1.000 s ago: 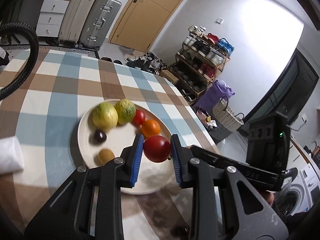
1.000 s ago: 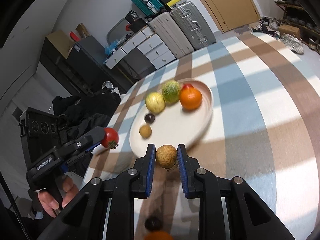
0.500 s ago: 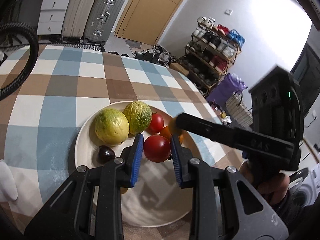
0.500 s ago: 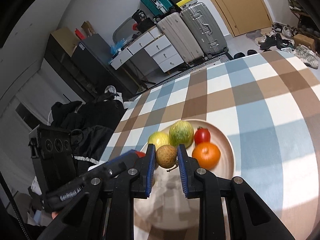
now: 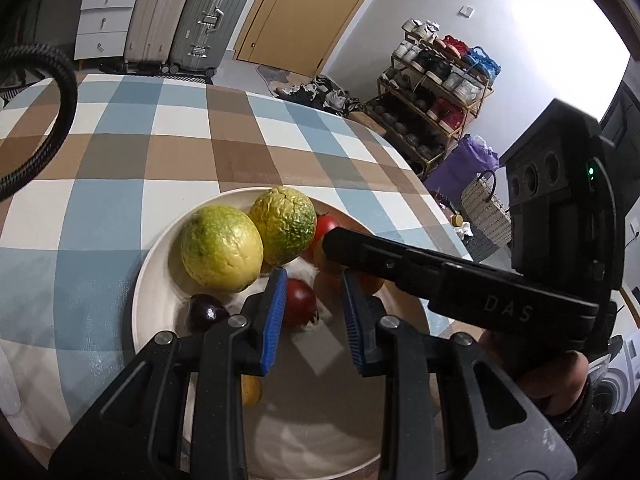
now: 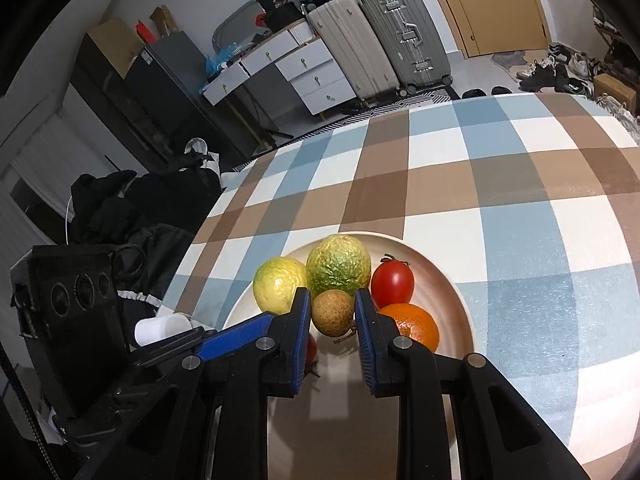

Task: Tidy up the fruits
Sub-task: 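Carry the tomato and yellow-brown fruit to the plate and release both, then lift both tools from the plate toward the orange and dark plum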

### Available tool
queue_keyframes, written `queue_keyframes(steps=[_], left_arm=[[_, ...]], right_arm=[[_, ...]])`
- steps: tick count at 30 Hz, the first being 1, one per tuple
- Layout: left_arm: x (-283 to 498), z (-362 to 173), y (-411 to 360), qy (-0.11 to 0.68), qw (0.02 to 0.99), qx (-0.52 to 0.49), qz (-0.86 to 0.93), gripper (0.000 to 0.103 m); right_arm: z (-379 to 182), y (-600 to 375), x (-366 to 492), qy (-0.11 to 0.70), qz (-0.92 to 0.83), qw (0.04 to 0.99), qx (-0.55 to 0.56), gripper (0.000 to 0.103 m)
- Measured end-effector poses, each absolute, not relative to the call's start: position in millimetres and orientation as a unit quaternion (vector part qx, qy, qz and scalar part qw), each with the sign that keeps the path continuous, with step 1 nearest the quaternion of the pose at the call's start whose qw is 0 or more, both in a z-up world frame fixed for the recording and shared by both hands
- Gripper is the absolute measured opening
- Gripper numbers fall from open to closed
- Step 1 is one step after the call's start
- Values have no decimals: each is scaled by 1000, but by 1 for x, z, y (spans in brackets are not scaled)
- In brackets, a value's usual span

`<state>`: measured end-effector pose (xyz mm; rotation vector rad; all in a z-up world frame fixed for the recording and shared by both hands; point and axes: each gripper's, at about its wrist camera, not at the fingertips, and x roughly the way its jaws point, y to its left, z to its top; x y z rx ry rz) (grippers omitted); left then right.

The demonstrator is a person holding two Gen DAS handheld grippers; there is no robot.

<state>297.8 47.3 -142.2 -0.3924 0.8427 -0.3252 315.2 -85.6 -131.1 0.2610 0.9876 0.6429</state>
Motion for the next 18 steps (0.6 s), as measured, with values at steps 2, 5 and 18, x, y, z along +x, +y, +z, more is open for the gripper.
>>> queue_keyframes(steps=[2, 5, 18], left_arm=[[299, -142, 48, 405, 882, -189, -153, 25], [295, -137, 50, 401, 882, -196, -151, 25], [239, -93, 50, 370, 902, -182, -130, 54]], right_arm=[[-133, -84, 316, 465, 299, 825, 119, 23], [-133, -82, 317, 465, 298, 826, 115, 23], [-91, -110, 287, 406, 285, 857, 142, 51]])
